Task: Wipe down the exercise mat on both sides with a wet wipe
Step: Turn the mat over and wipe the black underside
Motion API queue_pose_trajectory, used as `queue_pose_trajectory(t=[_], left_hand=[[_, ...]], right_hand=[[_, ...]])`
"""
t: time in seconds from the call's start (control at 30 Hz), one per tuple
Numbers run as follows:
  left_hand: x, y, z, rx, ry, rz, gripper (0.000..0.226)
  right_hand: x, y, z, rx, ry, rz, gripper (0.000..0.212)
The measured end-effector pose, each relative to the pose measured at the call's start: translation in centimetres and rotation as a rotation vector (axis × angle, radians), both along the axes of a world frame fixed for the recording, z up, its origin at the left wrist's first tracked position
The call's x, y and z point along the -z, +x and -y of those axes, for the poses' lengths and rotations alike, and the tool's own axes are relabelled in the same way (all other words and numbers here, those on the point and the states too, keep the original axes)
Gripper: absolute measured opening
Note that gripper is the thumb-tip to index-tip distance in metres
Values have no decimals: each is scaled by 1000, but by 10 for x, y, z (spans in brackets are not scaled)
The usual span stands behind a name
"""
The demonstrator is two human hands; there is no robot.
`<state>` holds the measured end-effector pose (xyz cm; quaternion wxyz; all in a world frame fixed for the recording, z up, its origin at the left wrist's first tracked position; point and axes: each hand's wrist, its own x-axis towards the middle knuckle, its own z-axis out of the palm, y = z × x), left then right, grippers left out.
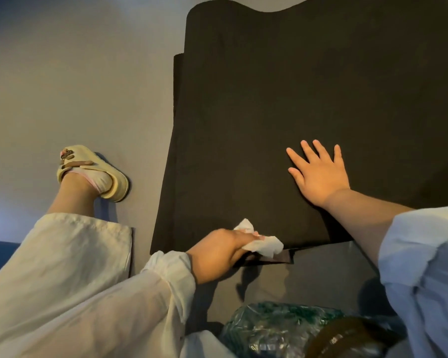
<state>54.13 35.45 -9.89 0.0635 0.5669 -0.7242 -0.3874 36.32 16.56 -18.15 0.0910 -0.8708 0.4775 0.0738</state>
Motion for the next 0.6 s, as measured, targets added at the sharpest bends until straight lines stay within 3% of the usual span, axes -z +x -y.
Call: queue_pose_trajectory(t=[0.17,0.33,0.47,0.6], left_hand=[[-21,14,53,-327,-176,-162,19],[-29,29,129,-535,-268,-84,16],[-26,36,182,-717,-322,-101,17],[-20,39,225,-720,-350,-52,24]], right_hand=[[-15,-27,7,-119,-38,105,49],[-5,-53,6,37,-38,-103,57],[8,-57,5,99,-6,-92,61],[10,-57,4,102,-33,-95,62]])
